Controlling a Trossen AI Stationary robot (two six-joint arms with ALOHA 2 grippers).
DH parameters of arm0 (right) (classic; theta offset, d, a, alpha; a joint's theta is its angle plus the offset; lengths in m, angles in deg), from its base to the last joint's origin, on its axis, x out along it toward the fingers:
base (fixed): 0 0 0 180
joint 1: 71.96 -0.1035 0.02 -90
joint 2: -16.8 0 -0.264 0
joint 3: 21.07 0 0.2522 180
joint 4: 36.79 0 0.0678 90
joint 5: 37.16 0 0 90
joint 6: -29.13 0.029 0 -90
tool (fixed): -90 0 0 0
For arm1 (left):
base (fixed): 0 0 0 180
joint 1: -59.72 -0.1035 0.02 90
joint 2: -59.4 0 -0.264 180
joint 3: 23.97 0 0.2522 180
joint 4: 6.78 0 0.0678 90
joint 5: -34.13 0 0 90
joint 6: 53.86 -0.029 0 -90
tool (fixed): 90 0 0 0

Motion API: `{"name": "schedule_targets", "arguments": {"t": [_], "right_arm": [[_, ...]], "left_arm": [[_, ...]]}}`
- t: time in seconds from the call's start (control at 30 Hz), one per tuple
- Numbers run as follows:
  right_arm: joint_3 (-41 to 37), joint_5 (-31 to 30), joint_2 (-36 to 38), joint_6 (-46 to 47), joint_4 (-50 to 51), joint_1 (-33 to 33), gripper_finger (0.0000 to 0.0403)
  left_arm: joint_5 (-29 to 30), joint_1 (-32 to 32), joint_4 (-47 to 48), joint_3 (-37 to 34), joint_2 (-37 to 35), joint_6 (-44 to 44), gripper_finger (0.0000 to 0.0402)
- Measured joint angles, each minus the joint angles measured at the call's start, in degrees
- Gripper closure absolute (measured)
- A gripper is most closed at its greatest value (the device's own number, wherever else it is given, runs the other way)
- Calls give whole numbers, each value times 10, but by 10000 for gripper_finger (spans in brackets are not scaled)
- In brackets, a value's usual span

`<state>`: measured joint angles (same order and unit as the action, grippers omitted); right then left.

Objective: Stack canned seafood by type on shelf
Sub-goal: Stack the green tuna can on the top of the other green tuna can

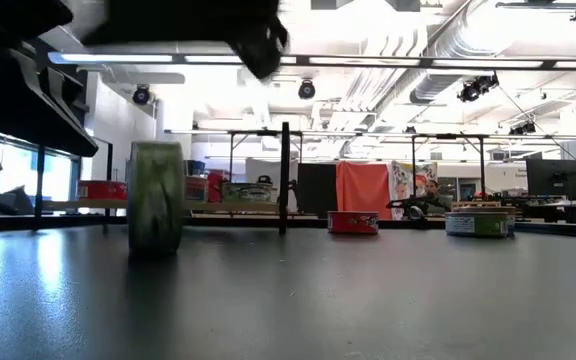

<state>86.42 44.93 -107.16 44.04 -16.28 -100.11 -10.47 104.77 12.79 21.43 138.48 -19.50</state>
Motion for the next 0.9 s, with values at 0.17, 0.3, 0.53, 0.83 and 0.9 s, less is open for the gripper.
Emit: {"name": "schedule_targets", "arguments": {"t": [0.17,0.3,0.53,0.83,0.9], "right_arm": [[0,-27,0,0,-82,4,268],[0,-54,0,-4,-60,18,214],[0,-189,0,66,47,54,148],[0,-280,-36,51,-53,80,148],[0,-280,-48,41,-76,91,148]], "left_arm": [[19,12,1,0,8,0,392],[19,13,1,0,8,0,392],[19,13,3,0,11,1,392],[92,-5,9,-1,56,5,392],[104,-13,12,-1,72,5,392]]}}
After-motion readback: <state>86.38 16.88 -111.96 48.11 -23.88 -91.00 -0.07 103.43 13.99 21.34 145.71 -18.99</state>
